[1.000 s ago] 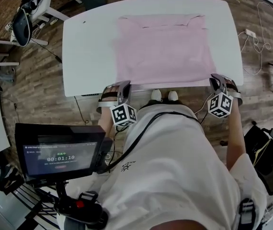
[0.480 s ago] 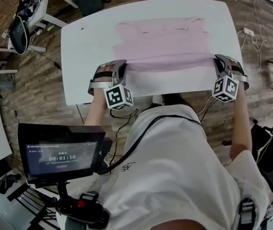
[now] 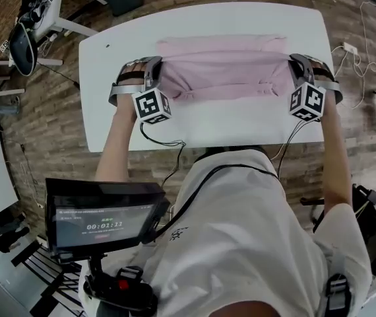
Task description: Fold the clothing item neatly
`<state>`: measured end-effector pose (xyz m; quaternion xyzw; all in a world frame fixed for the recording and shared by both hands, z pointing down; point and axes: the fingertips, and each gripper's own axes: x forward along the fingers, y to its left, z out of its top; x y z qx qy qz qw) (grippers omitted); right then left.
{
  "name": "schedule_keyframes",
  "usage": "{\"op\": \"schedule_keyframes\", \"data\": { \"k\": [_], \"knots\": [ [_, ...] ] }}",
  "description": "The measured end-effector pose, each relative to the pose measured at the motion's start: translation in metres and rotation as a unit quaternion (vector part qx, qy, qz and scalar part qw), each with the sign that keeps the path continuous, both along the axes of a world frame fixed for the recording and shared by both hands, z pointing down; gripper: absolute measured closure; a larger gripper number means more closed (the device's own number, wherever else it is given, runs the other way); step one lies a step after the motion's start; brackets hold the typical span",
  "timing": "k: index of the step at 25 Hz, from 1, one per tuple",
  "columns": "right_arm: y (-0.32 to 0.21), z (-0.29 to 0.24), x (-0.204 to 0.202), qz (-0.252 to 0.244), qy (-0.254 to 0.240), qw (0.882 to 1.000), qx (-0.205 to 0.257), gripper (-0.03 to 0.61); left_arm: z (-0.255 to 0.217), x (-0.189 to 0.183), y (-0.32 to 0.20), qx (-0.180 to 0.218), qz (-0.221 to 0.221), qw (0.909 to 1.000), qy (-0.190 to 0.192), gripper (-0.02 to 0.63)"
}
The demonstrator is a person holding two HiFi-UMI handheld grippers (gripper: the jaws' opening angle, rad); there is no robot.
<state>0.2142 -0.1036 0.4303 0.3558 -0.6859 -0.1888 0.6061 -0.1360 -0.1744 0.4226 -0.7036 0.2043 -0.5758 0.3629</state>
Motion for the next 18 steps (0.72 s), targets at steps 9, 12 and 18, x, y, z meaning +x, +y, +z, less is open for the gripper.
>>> {"op": "schedule_keyframes", "data": {
  "k": [9, 12, 18],
  "knots": [
    [-0.077, 0.059, 0.007, -0.03, 0.001, 0.997, -0.067, 0.535, 0.066, 0.007, -0.078, -0.049, -0.008, 0.9976, -0.047, 0.595],
    [-0.095, 0.085, 0.007, -0.03, -0.001, 0.996, -0.088, 0.535, 0.092, 0.008, -0.098, -0.07, -0.019, 0.9958, -0.056, 0.595],
    [-0.116, 0.137, 0.007, -0.024, -0.001, 0.993, -0.118, 0.534, 0.15, 0.009, -0.117, -0.11, -0.067, 0.9907, -0.044, 0.594]
  ]
}}
